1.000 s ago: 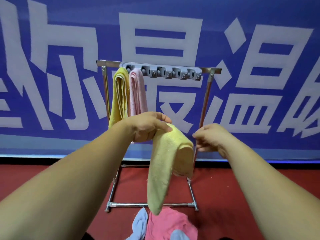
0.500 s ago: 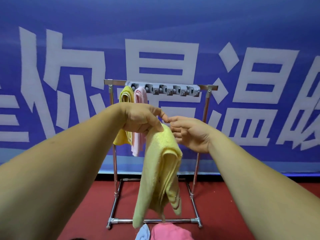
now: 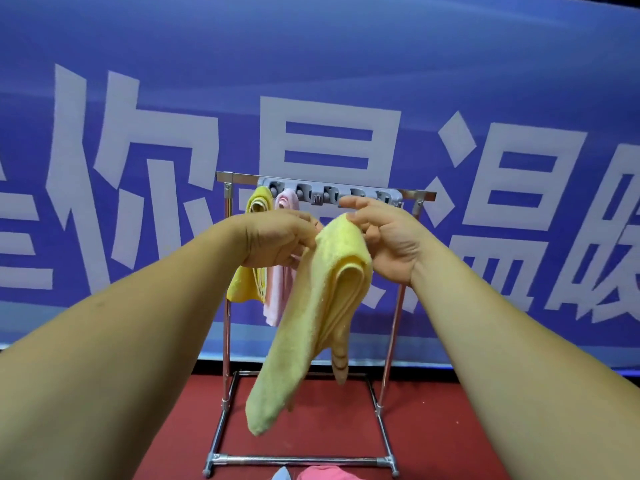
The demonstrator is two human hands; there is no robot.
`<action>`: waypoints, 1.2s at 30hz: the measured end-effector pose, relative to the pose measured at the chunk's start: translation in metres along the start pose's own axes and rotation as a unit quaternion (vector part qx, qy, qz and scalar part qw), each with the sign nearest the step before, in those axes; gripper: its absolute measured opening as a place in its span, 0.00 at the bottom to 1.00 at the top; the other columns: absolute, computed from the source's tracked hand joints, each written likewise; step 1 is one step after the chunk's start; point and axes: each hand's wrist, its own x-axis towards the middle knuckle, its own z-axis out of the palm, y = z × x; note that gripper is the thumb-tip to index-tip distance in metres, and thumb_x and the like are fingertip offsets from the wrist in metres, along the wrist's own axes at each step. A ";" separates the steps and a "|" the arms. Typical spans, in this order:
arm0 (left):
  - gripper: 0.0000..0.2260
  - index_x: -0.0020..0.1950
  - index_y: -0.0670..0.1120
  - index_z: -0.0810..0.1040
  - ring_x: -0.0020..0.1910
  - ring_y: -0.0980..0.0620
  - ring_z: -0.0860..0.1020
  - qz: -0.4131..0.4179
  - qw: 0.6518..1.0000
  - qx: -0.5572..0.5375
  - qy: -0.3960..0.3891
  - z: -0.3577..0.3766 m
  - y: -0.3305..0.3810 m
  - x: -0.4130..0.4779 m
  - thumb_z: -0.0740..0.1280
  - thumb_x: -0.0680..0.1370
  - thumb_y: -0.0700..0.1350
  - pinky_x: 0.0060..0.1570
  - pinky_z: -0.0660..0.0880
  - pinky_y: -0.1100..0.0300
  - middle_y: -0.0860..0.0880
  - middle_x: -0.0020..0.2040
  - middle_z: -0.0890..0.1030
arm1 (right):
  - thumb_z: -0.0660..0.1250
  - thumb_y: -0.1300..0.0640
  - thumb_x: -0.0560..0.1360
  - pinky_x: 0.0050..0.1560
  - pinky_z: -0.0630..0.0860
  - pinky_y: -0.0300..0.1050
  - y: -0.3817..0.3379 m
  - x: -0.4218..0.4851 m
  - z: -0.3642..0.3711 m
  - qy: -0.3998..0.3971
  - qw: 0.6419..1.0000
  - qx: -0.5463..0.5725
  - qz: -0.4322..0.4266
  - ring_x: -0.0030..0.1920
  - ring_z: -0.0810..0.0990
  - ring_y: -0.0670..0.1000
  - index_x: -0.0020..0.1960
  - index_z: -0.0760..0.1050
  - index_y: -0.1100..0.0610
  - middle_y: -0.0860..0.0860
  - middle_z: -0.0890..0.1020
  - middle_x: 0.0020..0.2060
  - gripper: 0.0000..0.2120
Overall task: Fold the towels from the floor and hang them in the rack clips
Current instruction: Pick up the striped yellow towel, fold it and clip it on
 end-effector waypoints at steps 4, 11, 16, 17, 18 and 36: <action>0.10 0.55 0.42 0.80 0.48 0.46 0.79 -0.012 1.000 -0.015 -0.004 -0.002 -0.019 0.009 0.64 0.76 0.35 0.54 0.78 0.49 0.43 0.49 0.80 | 0.67 0.68 0.80 0.28 0.71 0.38 0.003 0.007 -0.010 0.035 0.998 -0.050 0.001 0.28 0.72 0.45 0.65 0.80 0.59 0.53 0.78 0.39 0.15; 0.08 0.59 0.43 0.77 0.48 0.48 0.81 -0.008 0.997 -0.047 -0.066 0.006 -0.023 0.047 0.67 0.81 0.38 0.54 0.80 0.53 0.44 0.50 0.82 | 0.66 0.68 0.80 0.29 0.72 0.38 0.008 0.033 -0.032 0.042 0.999 -0.013 0.000 0.29 0.74 0.45 0.67 0.78 0.61 0.51 0.78 0.35 0.16; 0.11 0.61 0.39 0.79 0.58 0.43 0.78 0.009 0.998 -0.023 -0.065 0.001 -0.021 0.085 0.68 0.81 0.41 0.68 0.75 0.46 0.40 0.56 0.80 | 0.65 0.69 0.81 0.27 0.74 0.38 0.002 0.063 -0.049 0.049 0.999 -0.004 -0.007 0.26 0.76 0.44 0.64 0.79 0.61 0.51 0.80 0.33 0.14; 0.07 0.57 0.42 0.80 0.58 0.43 0.77 0.020 0.998 -0.036 -0.056 -0.001 -0.017 0.092 0.68 0.80 0.41 0.67 0.75 0.48 0.42 0.54 0.80 | 0.65 0.68 0.81 0.27 0.74 0.38 0.000 0.069 -0.054 0.059 0.998 0.012 -0.011 0.26 0.76 0.44 0.63 0.79 0.61 0.52 0.80 0.34 0.13; 0.03 0.52 0.44 0.80 0.58 0.43 0.75 0.031 0.997 -0.056 -0.043 -0.005 -0.013 0.098 0.68 0.80 0.41 0.66 0.75 0.48 0.44 0.51 0.80 | 0.65 0.68 0.81 0.29 0.76 0.39 -0.001 0.075 -0.060 0.067 0.997 0.026 -0.014 0.27 0.77 0.45 0.63 0.79 0.61 0.53 0.80 0.35 0.12; 0.11 0.55 0.44 0.78 0.48 0.46 0.82 0.051 0.998 -0.018 0.018 -0.063 0.019 0.209 0.68 0.74 0.37 0.49 0.79 0.54 0.44 0.48 0.82 | 0.67 0.60 0.82 0.41 0.75 0.42 0.021 0.184 -0.104 0.040 0.996 -0.072 0.027 0.36 0.77 0.47 0.66 0.79 0.60 0.52 0.81 0.40 0.14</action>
